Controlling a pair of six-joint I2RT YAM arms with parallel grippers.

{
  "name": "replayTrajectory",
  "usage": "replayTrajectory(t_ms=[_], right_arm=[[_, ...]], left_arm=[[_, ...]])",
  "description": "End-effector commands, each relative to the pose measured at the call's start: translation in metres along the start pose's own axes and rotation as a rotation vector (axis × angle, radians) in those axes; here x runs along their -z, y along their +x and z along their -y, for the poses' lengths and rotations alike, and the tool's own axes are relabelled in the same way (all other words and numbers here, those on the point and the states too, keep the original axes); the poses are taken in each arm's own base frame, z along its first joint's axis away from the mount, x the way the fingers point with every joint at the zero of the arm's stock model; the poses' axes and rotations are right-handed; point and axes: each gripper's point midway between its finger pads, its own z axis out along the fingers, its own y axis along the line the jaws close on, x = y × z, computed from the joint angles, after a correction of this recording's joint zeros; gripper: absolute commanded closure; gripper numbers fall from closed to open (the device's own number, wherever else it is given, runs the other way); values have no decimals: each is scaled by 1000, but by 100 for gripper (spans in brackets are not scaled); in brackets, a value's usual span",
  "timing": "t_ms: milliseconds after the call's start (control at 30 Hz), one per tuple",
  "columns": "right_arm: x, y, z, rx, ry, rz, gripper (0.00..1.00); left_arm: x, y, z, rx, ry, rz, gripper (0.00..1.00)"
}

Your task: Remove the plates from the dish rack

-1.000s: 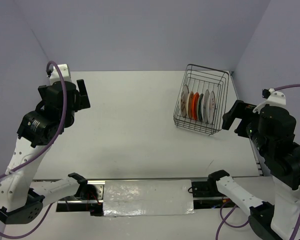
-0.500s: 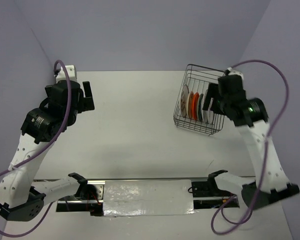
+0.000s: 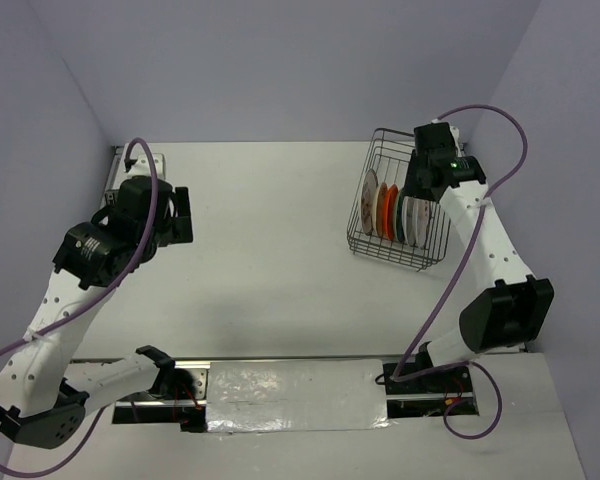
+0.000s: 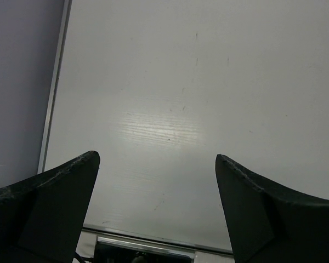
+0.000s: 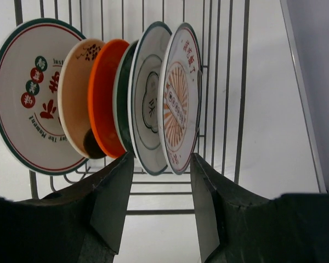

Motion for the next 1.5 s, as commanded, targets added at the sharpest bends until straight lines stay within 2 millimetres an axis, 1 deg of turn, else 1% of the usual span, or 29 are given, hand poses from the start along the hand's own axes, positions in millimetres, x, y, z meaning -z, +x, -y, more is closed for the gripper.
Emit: replayTrajectory(t_ms=[0,67,233,367,500,533,567,600,633,733,800,833,900,933,967,1000,1033,1067,1100,1133,1167,1200,1233,1267,1300,1333,1367,1400,1467], right_arm=[[-17,-12,-5,2,-26,42,47],[-33,-5,-1,10,6,16,50],[-46,-1,4,16,34,19,51],[-57,9,3,35,34,-4,53],[-73,23,2,40,22,-35,64],[-74,28,1,43,19,-46,71],[-73,28,2,39,21,-44,76],[-71,26,2,36,16,-38,84],[-67,23,1,36,10,-22,85],[-44,4,1,45,-4,48,93],[-25,-11,7,67,19,105,96],[-13,-21,4,79,14,141,100],[10,-38,10,88,36,205,100],[17,-42,10,92,31,221,100],[32,-50,11,93,21,265,100],[43,-57,13,85,13,295,100],[52,-62,14,81,6,319,100],[68,-68,15,84,-13,357,100],[82,-76,14,83,-35,391,100],[93,-78,4,108,-100,411,100],[107,-78,-11,146,-165,436,100],[128,-81,-18,229,-212,487,100],[142,-76,-37,315,-302,512,100],[163,-64,-66,464,-375,553,100],[172,-55,-78,544,-400,568,100],[183,-46,-87,620,-421,587,100],[186,-35,-92,742,-397,596,100],[201,-12,-114,846,-457,617,100],[205,5,-124,969,-432,643,100]], left_arm=[[2,3,2,5,19,-4,1],[0,3,5,-3,26,-17,1],[-2,0,12,-13,43,-30,0],[-6,1,19,-18,60,-46,1],[-9,2,21,-30,57,-62,0],[-9,2,21,-31,58,-62,0],[-8,2,20,-32,58,-62,0],[-8,2,20,-34,57,-62,1],[-8,0,20,-32,57,-58,0],[-7,-2,21,-33,59,-55,1],[-8,-4,24,-27,65,-61,0],[-6,-7,27,-17,81,-56,1],[-7,-10,32,-9,98,-64,1],[-3,-18,37,9,123,-52,0],[-6,-20,43,17,131,-67,1],[0,-34,46,44,152,-43,0],[1,-39,52,71,169,-42,0],[-2,-42,63,81,200,-64,0],[6,-58,68,117,229,-35,1],[9,-66,74,166,245,-32,0],[5,-68,85,178,270,-56,1],[17,-87,90,218,310,-21,0],[21,-96,96,262,338,-19,0],[20,-99,109,282,380,-44,1],[35,-117,114,322,435,-11,0],[40,-124,121,371,472,-15,0],[44,-129,128,396,510,-18,0],[53,-137,140,424,592,-15,1],[66,-143,149,489,679,-21,1]])
